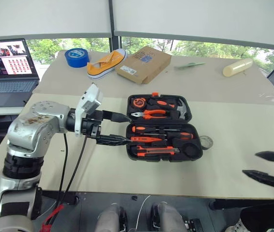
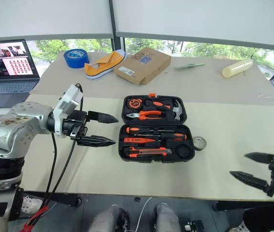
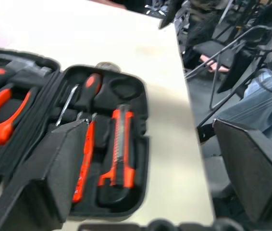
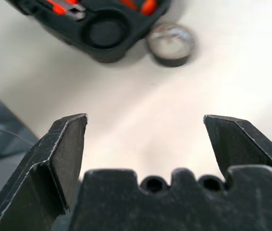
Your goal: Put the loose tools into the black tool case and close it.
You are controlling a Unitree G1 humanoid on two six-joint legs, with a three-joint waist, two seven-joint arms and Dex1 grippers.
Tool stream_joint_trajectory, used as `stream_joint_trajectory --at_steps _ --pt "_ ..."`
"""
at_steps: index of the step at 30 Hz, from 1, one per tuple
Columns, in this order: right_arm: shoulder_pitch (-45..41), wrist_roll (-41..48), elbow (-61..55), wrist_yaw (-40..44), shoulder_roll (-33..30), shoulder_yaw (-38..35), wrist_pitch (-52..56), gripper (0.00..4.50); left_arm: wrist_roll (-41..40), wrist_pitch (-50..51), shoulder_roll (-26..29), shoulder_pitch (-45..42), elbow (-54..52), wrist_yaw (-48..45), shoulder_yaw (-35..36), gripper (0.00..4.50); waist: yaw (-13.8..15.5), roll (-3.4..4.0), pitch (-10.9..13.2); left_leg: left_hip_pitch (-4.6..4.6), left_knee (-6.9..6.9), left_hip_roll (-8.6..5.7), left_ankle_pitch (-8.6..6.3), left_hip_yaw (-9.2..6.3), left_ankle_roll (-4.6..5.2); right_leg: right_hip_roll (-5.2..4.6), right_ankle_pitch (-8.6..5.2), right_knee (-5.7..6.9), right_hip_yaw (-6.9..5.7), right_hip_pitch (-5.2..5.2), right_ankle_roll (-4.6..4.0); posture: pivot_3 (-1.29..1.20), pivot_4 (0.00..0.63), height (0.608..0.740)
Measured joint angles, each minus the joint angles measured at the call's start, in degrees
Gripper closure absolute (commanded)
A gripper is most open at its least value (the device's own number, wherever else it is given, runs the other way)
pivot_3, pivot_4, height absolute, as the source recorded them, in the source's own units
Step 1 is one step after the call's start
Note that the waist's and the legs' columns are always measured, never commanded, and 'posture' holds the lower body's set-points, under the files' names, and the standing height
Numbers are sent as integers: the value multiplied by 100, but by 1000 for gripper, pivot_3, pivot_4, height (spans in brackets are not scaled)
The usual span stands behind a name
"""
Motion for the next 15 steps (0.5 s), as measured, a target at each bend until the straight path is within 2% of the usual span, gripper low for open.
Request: stream_joint_trajectory --at_steps 4,8,10,15 --pt "-1125 -387 608 291 -179 1088 -628 0 -167 -81 264 302 -245 -31 -11 11 -12 1 2 1 -5 1 5 0 -7 4 -1 2 0 -4 -5 0 150 731" --pt "-2249 -860 977 362 -120 2326 -1140 0 -231 -219 261 373 -318 50 -30 11 5 5 5 -1 -2 -1 7 2 -11 1 -1 4 -3 -5 -6 0 150 731" --pt "-2855 -1219 1237 434 92 3038 -1485 0 -171 -503 242 427 -323 135 -92 11 11 5 5 -3 0 -1 8 2 -11 0 -1 3 -7 -5 -7 0 150 731" --pt "-3884 -1955 2016 450 575 4109 -2106 0 91 -1049 230 523 -319 224 -294 11 -7 12 8 -8 3 -3 9 8 -12 1 0 4 -12 -10 -8 0 150 731"
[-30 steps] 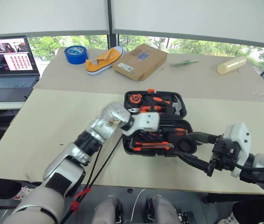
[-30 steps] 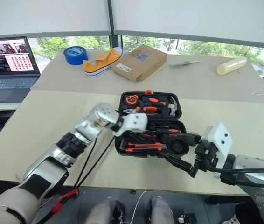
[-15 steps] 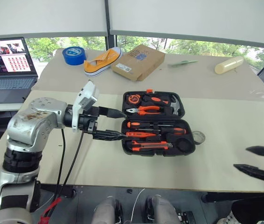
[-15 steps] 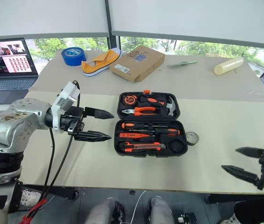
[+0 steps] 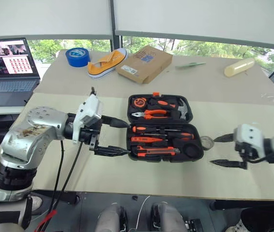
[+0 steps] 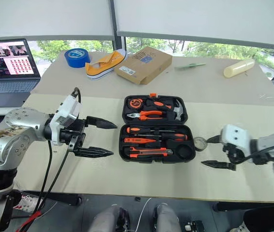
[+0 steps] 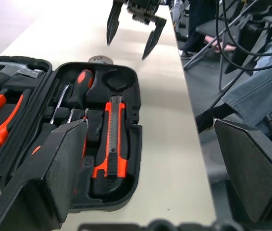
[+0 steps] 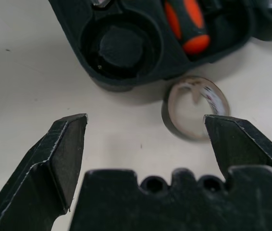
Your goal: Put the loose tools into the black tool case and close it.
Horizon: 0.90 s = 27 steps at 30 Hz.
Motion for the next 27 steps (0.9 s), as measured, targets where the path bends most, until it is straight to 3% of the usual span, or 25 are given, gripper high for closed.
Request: stream_joint_trajectory --at_steps 3,6,17,21,27 --pt "-245 -281 446 46 52 253 -392 0 359 -530 102 291 -11 -14 -174 11 9 9 1 1 -1 0 1 2 -2 1 1 0 -4 0 -6 0 150 731" --pt "-378 -450 780 81 178 378 -636 766 365 -628 108 378 -11 14 -233 0 4 8 1 -1 0 1 1 2 -2 2 -1 0 -5 -1 -2 0 150 731" --pt "-844 -661 1844 9 483 504 -1530 4485 271 -674 80 119 -13 185 -238 0 -58 9 1 9 0 2 4 4 -6 1 -2 4 -4 7 -1 0 150 731" --pt "-543 -363 1760 262 132 174 -1369 4485 336 -699 137 157 7 148 -267 0 11 13 3 5 0 0 4 3 -5 -1 1 3 -3 5 -7 0 150 731" --pt "26 749 109 353 55 -449 -74 4485 349 -810 119 50 100 110 -358 0 -44 16 2 8 -3 11 4 2 -9 5 5 5 2 3 -13 0 150 731"
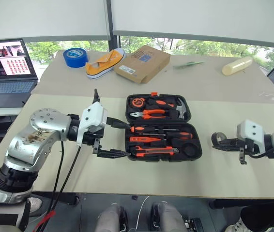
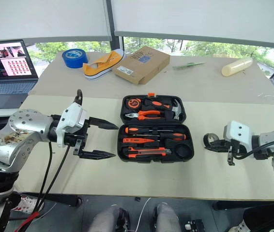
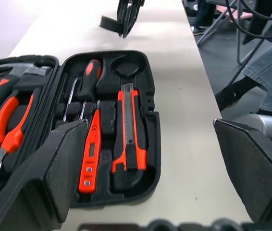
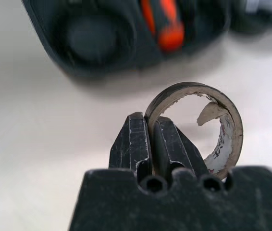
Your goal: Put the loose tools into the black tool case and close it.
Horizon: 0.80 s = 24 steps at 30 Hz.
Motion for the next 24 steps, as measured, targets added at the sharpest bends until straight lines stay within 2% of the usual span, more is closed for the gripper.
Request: stream_joint_trajectory --at_steps 6,14,16,18,24 --pt "356 386 -2019 -581 380 245 1156 4485 45 -81 -88 -152 162 -22 -166 0 31 0 0 -4 -1 -3 0 -1 0 -2 0 0 -2 -3 0 0 150 731" --pt "357 28 -2484 -999 413 667 1661 4485 150 -91 -111 -241 230 3 -252 0 62 0 0 -13 -1 -9 -1 -1 1 -2 0 -3 -7 -11 0 0 150 731" --pt "371 -43 -2498 -990 394 769 1723 3723 159 -91 -110 -241 228 2 -267 0 56 0 0 -13 -1 -9 0 -1 1 0 -3 -2 -7 -11 5 0 150 731" --pt "373 -98 -2511 -962 340 841 1771 3253 162 -91 -110 -241 227 3 -276 0 55 0 0 -13 -1 -9 0 0 1 0 -4 -2 -7 -11 7 0 150 731" --pt "397 -248 -2591 -856 44 951 1811 1147 225 -91 -109 -242 228 -1 -287 0 61 0 0 -13 -1 -9 -1 0 1 -2 -6 -2 -7 -10 9 0 150 731"
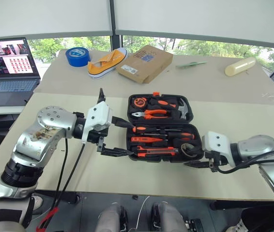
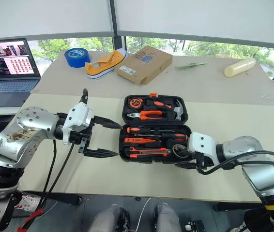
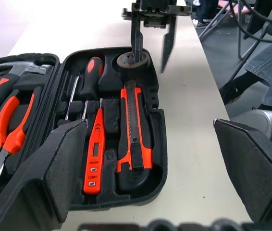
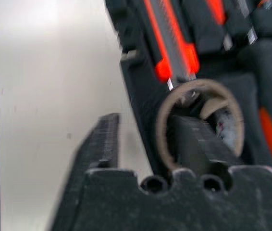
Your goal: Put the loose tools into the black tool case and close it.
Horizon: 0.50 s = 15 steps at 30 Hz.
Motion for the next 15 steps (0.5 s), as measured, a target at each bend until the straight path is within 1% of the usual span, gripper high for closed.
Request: stream_joint_trajectory --at_steps 3,4,15 --pt "17 2 -18 71 -110 -10 29 132 12 0 -1 -7 1 -4 -5 0 -4 0 0 0 0 1 0 0 0 1 0 0 1 0 0 0 150 731" --pt "21 2 -26 78 -119 -10 30 46 13 -1 -1 -8 2 -4 -6 0 -4 0 0 0 0 1 0 0 0 1 0 0 1 0 0 0 150 731" --pt "57 -101 -32 71 -328 -77 113 46 139 -159 -42 -70 121 -6 -98 0 -4 0 0 0 0 1 0 0 0 0 0 0 1 -1 0 0 150 731"
